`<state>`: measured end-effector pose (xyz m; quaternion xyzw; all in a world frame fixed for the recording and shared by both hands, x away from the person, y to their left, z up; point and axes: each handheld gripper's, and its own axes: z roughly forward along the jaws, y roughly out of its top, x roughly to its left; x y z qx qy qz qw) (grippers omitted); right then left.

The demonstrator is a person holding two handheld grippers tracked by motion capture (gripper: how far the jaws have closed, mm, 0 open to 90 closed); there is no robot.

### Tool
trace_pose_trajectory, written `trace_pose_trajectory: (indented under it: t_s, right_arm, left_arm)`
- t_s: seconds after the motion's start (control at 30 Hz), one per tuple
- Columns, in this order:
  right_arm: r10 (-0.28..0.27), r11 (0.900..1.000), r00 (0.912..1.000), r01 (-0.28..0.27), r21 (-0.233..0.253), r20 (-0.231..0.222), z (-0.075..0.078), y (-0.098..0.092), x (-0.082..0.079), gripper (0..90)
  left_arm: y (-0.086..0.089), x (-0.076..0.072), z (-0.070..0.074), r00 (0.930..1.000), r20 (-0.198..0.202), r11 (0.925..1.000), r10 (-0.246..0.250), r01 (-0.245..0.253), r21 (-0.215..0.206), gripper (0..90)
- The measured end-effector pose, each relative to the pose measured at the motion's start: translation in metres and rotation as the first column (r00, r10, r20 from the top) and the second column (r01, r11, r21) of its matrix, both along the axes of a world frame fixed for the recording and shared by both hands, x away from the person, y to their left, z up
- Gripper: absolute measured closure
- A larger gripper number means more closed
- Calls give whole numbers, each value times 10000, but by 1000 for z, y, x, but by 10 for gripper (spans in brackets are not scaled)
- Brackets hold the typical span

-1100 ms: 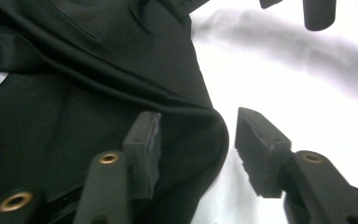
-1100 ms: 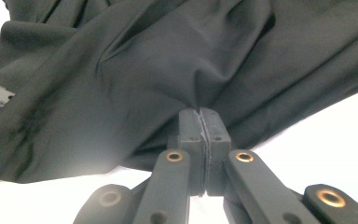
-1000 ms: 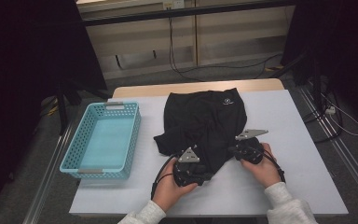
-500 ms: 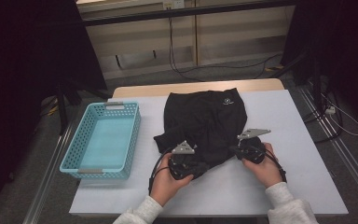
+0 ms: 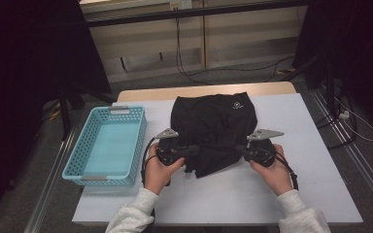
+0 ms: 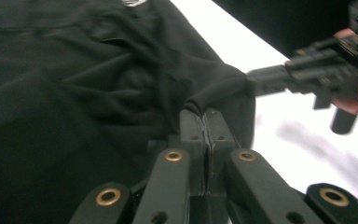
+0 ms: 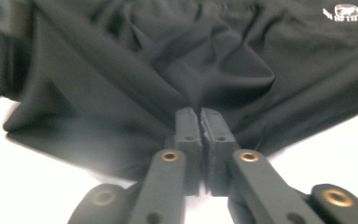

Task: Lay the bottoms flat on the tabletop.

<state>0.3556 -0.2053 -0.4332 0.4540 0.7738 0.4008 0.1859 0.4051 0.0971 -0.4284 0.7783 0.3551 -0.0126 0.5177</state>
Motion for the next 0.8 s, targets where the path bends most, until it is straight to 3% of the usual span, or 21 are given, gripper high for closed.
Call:
trace_pose_trajectory:
  t_s: [0.07, 0.27, 0.47, 0.57, 0.63, 0.67, 0.7, 0.8]
  right_arm:
    - [-118, 9996, 9998, 113, -264, -190, -4, 4, 0, 827]
    - [412, 9985, 9987, -423, -349, -296, -10, 12, -6, 722]
    - [1203, 9918, 9903, -1230, -352, -700, -18, 29, -7, 568]
    - [1449, 9844, 9869, -1511, -899, -712, -26, 43, -7, 517]
    - [1445, 9823, 9882, -1495, -1128, -517, -26, 47, -7, 607]
    - [1471, 9808, 9880, -1520, -1221, -478, -25, 46, -5, 785]
    - [1406, 9817, 9891, -1450, -1238, -432, -25, 44, -4, 873]
    - [1389, 9873, 9882, -1433, -680, -648, -26, 35, 0, 886]
  left_arm:
    - [5, 5, -6, 9997, -101, 9996, 226, -225, 151, 887]
    - [10, 12, -23, 9979, -356, 9972, 548, -529, 535, 886]
    - [7, 10, -25, 9982, -360, 9971, 475, -452, 620, 885]
    - [7, 9, -24, 9984, -300, 9971, 488, -469, 602, 884]
    - [7, 9, -24, 9984, -279, 9968, 485, -466, 652, 885]
    - [6, 8, -24, 9985, -290, 9969, 470, -450, 647, 884]
    - [6, 8, -24, 9985, -316, 9971, 448, -428, 629, 884]
    - [5, 6, -22, 9988, -328, 9976, 361, -341, 604, 885]
